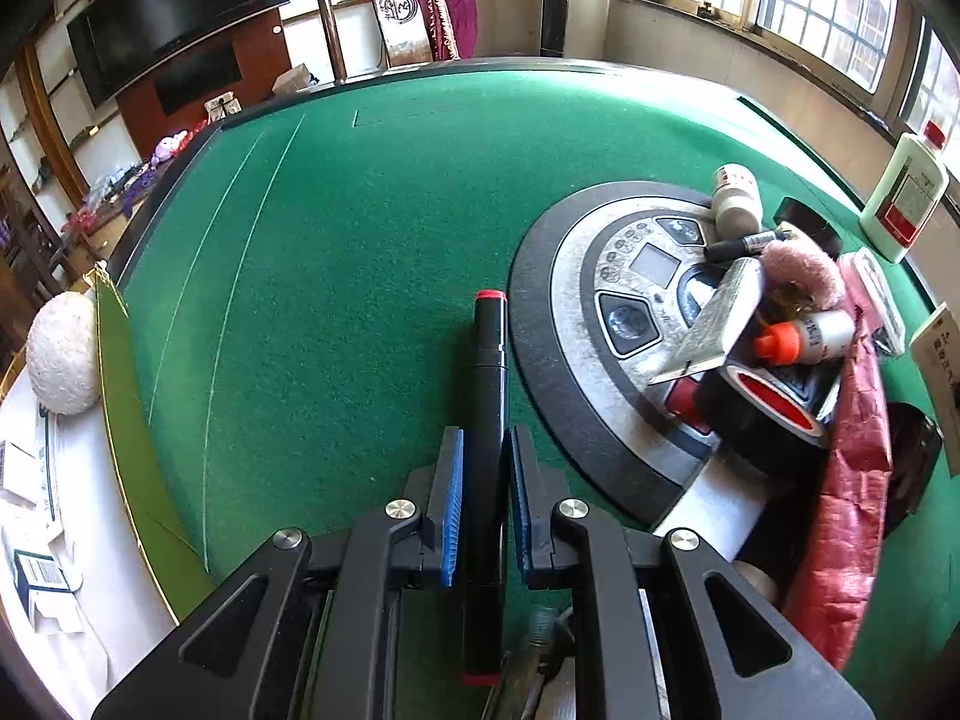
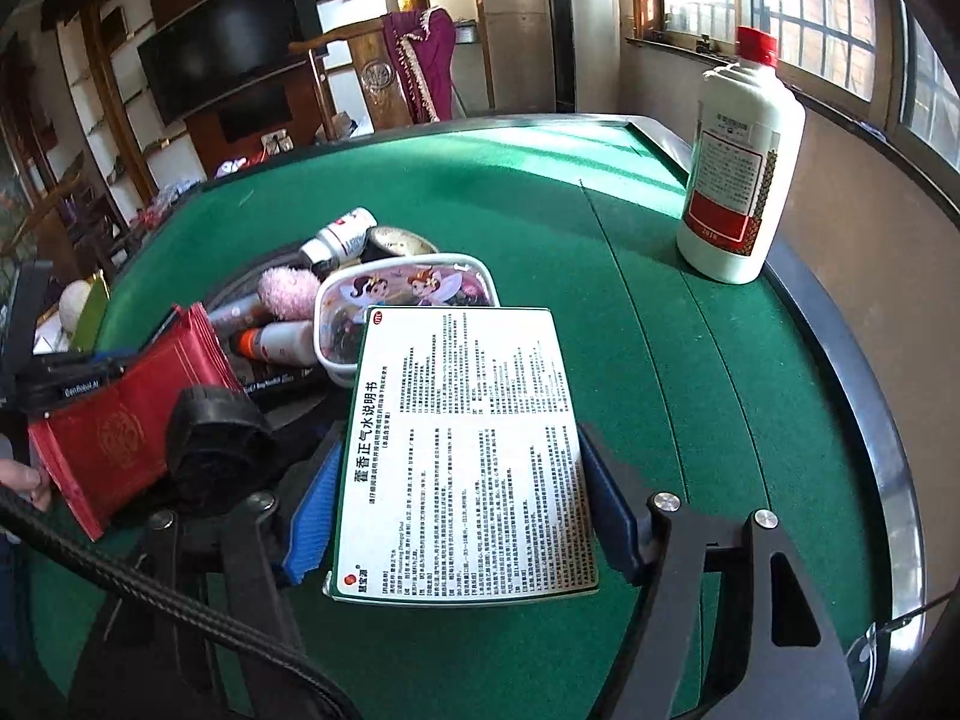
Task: Organize objects
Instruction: 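Carry the marker and leaflet in both grippers over to the white tray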
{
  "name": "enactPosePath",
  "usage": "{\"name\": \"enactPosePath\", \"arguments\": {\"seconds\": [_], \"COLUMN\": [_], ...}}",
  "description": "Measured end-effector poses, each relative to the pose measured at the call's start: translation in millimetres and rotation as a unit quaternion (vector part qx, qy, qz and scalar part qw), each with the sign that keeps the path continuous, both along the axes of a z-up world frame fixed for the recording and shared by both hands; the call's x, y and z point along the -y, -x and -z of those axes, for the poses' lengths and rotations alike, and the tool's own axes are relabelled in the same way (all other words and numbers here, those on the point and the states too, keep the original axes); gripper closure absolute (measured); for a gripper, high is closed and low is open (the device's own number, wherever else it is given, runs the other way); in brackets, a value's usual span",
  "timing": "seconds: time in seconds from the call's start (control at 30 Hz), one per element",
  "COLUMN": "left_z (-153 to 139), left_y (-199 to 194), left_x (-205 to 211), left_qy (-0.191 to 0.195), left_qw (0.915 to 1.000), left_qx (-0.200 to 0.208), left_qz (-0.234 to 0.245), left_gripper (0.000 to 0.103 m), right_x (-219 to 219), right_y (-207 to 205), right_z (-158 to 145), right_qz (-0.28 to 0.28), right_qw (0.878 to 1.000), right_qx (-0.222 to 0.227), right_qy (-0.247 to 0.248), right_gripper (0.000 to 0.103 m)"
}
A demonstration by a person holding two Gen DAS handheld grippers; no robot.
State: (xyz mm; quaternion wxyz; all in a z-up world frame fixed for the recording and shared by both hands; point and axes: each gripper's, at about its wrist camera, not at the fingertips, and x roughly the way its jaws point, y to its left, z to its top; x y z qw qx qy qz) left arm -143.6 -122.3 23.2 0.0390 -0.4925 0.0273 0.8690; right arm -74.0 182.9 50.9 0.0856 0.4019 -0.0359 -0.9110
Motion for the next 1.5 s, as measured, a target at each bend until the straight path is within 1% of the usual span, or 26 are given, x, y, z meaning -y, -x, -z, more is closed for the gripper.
{"name": "enactPosePath", "arguments": {"seconds": [0.13,0.2,0.33,0.37,0.47,0.73,0.77,0.83,0.9,0.93,0.97,1.0,1.03,1.07,1.13,1.2,1.23,1.4,1.47,1.5], "left_z": [-6.3,-10.9,-20.0,-20.2,-13.8,7.8,7.5,7.5,7.2,8.1,8.2,9.3,10.3,11.9,13.8,15.1,15.7,15.5,16.2,15.4], "left_y": [0.7,0.1,-2.7,-2.8,0.0,7.5,7.8,9.1,8.5,7.3,6.7,5.5,5.5,6.4,7.6,9.2,10.7,14.2,13.0,11.6], "left_x": [1.9,4.6,9.2,9.1,5.1,-8.7,-9.3,-6.9,-7.7,-9.5,-9.1,-7.9,-6.3,-4.6,0.7,3.8,5.2,7.1,10.6,13.6], "left_qy": [-0.017,-0.023,-0.039,-0.038,-0.015,0.01,0.01,0.003,0.009,0.013,0.022,0.036,0.048,0.054,0.037,0.02,0.013,0.007,-0.002,-0.021], "left_qw": [0.9998,0.9997,0.999,0.9991,0.9999,0.9998,0.9999,1.0,0.9999,0.9999,0.9997,0.999,0.998,0.9971,0.9978,0.9985,0.9985,0.9984,0.9984,0.9983], "left_qx": [-0.006,-0.012,-0.021,-0.02,-0.007,0.016,0.006,0.005,-0.002,-0.006,-0.013,-0.021,-0.025,-0.026,-0.023,-0.012,-0.004,0.012,0.009,0.002], "left_qz": [0.0,-0.003,-0.005,-0.004,-0.001,0.009,0.011,0.007,0.008,0.006,-0.002,-0.016,-0.033,-0.046,-0.05,-0.05,-0.052,-0.054,-0.055,-0.055], "left_gripper": [0.091,0.091,0.091,0.091,0.091,0.09,0.09,0.09,0.089,0.084,0.069,0.058,0.035,0.025,0.023,0.023,0.021,0.02,0.022,0.022], "right_x": [-8.4,-8.2,2.5,3.8,8.3,10.8,10.8,13.1,14.8,14.6,14.8,15.5,15.3,15.1,15.8,15.9,15.3,15.3,15.3,14.9], "right_y": [-4.5,-5.6,-8.4,-8.6,-7.1,-1.3,-1.6,-1.6,-2.1,-2.1,-1.0,-0.7,-0.9,-1.4,-0.8,-0.6,-0.7,-0.7,-0.7,-0.8], "right_z": [-9.7,-12.3,-16.6,-16.5,-15.3,-9.5,-9.2,-8.7,-8.2,-8.0,-7.7,-7.2,-7.2,-6.5,-5.4,-5.0,-5.1,-4.2,-4.2,-4.0], "right_qz": [0.017,0.015,0.006,0.004,0.001,-0.003,-0.004,-0.006,-0.009,-0.008,-0.008,-0.009,-0.008,-0.008,-0.007,-0.006,-0.006,-0.005,-0.005,-0.004], "right_qw": [0.999,0.998,0.998,0.997,0.998,0.998,0.998,0.998,0.998,0.998,0.998,0.998,0.998,0.998,0.998,0.998,0.998,0.998,0.998,0.998], "right_qx": [-0.015,-0.022,-0.034,-0.034,-0.034,-0.023,-0.024,-0.024,-0.024,-0.024,-0.024,-0.023,-0.024,-0.023,-0.021,-0.021,-0.021,-0.02,-0.02,-0.02], "right_qy": [0.048,0.062,0.061,0.062,0.06,0.065,0.064,0.062,0.061,0.06,0.06,0.059,0.059,0.058,0.058,0.058,0.058,0.056,0.056,0.056], "right_gripper": [0.032,0.032,0.032,0.032,0.032,0.031,0.031,0.031,0.031,0.031,0.031,0.031,0.031,0.031,0.031,0.031,0.031,0.031,0.031,0.031]}}
